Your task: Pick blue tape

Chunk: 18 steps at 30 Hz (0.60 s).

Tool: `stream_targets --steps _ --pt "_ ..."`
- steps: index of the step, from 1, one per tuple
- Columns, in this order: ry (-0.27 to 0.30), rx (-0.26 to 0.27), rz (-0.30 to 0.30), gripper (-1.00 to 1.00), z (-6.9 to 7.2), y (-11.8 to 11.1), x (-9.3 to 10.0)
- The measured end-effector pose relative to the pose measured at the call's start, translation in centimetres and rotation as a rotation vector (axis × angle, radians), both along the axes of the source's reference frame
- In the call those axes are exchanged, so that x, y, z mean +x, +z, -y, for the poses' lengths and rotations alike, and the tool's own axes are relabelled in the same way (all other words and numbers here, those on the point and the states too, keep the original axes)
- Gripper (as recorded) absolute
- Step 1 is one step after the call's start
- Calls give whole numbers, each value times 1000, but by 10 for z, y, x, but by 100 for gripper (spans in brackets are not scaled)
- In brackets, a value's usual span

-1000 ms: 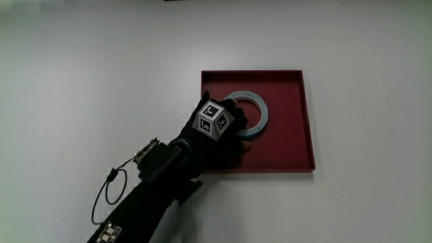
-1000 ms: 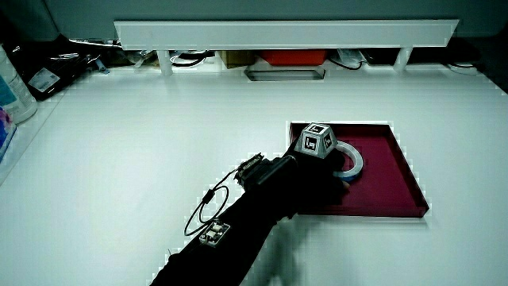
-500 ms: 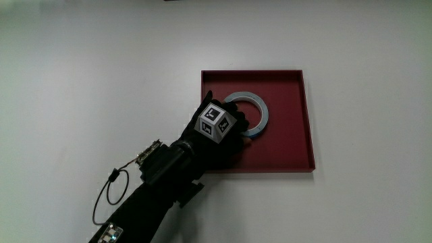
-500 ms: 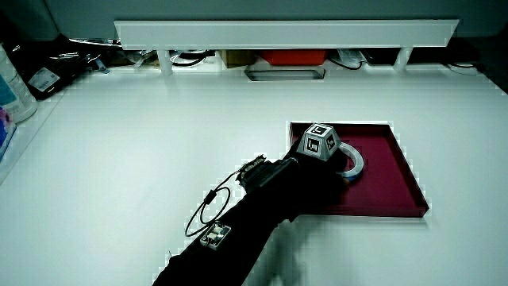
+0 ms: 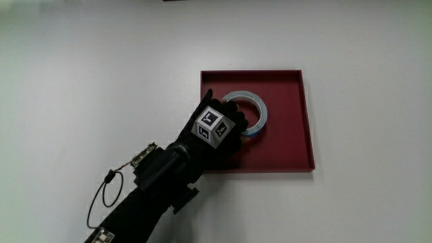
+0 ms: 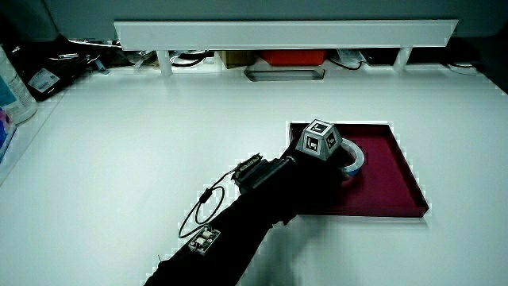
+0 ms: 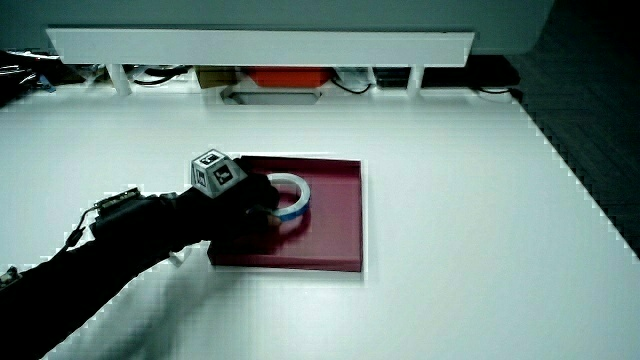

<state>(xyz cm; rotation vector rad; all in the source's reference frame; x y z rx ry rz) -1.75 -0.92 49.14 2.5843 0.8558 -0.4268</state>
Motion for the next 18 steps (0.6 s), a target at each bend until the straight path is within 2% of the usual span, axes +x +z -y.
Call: stream_targets --steps 7,9,10,12,14,16,17,18 --pt "-10 37 -10 100 1 -31 -9" --pt "10 72 -8 100 1 -44 -12" --pt "0 61 -12 100 1 -46 -15" --pt "15 104 -20 100 0 -56 -22" --pt "-2 103 -44 100 -3 -58 -34" --pt "18 175 8 100 -4 -79 -43" --pt "-49 137 -66 100 -6 -63 -51" --pt "-5 184 -6 100 -5 -84 -53"
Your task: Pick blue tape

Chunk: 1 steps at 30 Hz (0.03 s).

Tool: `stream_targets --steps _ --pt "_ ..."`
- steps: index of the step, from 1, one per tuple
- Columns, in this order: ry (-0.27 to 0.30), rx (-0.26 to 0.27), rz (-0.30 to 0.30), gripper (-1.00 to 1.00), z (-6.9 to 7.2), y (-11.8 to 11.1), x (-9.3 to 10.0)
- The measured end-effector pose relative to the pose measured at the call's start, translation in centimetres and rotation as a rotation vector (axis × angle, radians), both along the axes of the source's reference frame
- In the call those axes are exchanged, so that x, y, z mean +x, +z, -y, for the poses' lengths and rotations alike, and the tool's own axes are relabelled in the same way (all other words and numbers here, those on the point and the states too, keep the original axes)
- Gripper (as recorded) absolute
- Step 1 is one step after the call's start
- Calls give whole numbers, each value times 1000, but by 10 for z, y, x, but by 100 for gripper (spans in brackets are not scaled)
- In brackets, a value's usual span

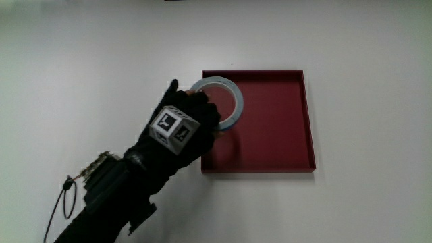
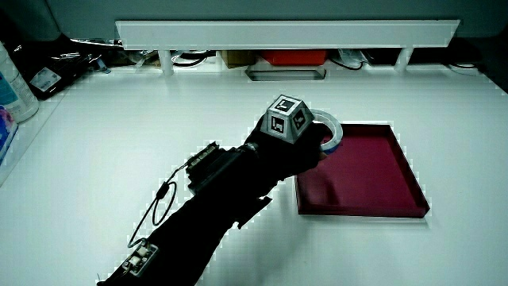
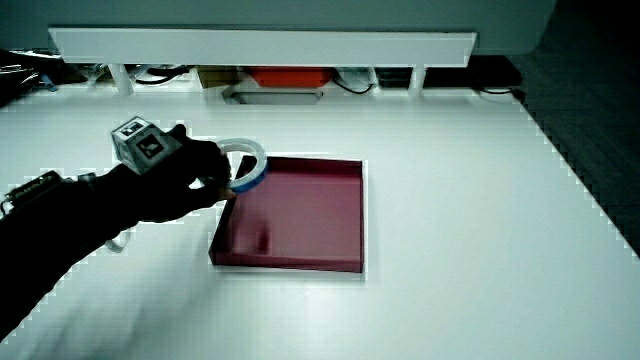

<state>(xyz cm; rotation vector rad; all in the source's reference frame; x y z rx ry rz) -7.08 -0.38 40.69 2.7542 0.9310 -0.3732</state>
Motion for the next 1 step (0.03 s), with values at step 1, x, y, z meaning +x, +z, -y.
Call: stream_targets --steps 1 --pt "-45 -4 -13 100 -1 6 -7"
